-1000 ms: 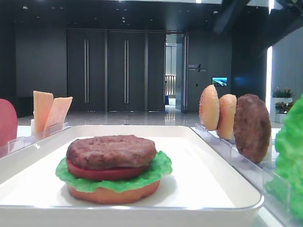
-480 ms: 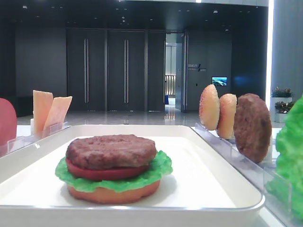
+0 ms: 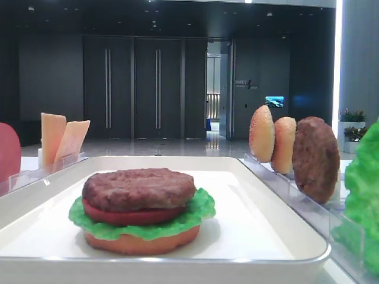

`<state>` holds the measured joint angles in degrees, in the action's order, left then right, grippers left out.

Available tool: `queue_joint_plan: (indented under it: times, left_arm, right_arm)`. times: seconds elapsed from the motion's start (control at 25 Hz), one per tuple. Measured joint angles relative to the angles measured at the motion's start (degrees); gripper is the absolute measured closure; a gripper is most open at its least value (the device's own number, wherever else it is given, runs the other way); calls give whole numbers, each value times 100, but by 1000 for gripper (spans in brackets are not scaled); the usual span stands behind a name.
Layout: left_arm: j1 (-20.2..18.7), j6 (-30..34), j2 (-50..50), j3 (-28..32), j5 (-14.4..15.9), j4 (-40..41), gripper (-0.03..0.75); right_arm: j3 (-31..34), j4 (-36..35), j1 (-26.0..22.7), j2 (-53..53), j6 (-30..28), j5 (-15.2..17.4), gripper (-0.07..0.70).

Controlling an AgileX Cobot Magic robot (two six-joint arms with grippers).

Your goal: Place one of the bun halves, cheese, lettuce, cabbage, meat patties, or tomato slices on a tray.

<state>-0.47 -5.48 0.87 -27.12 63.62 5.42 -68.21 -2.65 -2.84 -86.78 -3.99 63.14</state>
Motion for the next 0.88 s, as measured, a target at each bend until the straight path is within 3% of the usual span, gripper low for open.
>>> queue_joint_plan:
  times: [0.24, 0.72, 0.88]
  left_arm:
    - [0, 0, 0, 0, 0, 0, 199]
    - [0, 0, 0, 0, 0, 0, 199]
    - [0, 0, 0, 0, 0, 0, 199]
  right_arm:
    - [417, 46, 0, 864, 108, 7, 85]
    - [2169, 56, 0, 3129, 154, -5, 85]
    - [2730, 56, 0, 4319, 160, -47, 85]
